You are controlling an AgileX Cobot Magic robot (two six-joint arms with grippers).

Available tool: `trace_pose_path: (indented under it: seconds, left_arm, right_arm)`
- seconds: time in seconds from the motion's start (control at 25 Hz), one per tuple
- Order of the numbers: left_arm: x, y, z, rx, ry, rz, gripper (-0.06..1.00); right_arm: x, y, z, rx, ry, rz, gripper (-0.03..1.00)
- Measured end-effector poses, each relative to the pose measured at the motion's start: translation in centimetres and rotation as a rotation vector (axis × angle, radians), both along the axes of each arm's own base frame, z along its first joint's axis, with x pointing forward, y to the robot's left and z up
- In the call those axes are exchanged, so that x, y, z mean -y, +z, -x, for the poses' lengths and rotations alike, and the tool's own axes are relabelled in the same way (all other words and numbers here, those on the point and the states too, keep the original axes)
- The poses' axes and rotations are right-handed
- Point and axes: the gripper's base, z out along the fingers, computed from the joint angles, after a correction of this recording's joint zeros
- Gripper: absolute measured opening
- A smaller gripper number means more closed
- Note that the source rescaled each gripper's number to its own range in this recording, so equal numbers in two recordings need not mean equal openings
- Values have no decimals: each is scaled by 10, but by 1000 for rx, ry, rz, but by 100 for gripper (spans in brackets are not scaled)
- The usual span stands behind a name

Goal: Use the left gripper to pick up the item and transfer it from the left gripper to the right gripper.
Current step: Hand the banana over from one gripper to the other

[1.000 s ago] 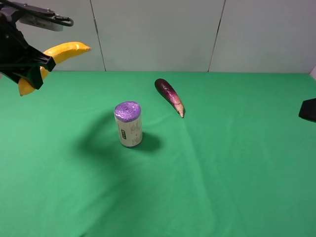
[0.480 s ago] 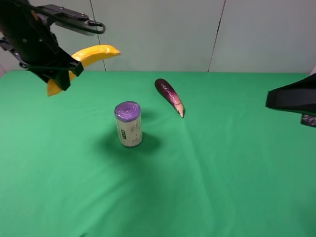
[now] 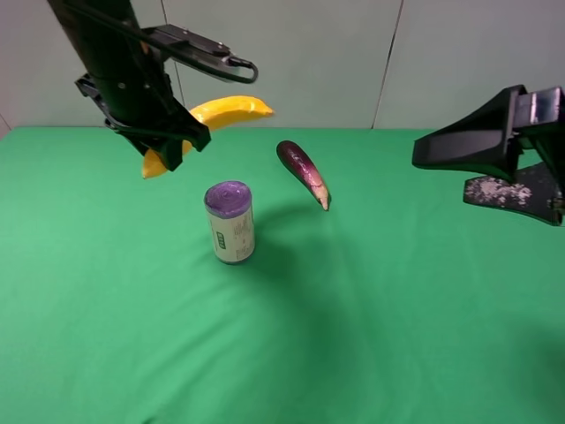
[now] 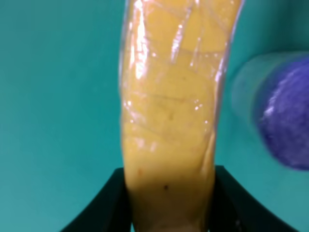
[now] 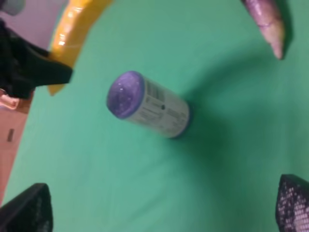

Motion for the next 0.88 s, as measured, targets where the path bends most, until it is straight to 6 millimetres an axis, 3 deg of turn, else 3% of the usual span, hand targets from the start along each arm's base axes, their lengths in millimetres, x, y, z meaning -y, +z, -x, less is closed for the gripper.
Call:
trace_pose_path:
  seconds: [0.64,0.88]
  left_arm:
    - [71,-20,17,-6,-188,-4,0]
    - [87,-24,23,5,-232,6,0]
  right_arm:
    - [-11,-22,-42,0,56,-77,100]
    - [-14,-32,-56,2,60,-94,100]
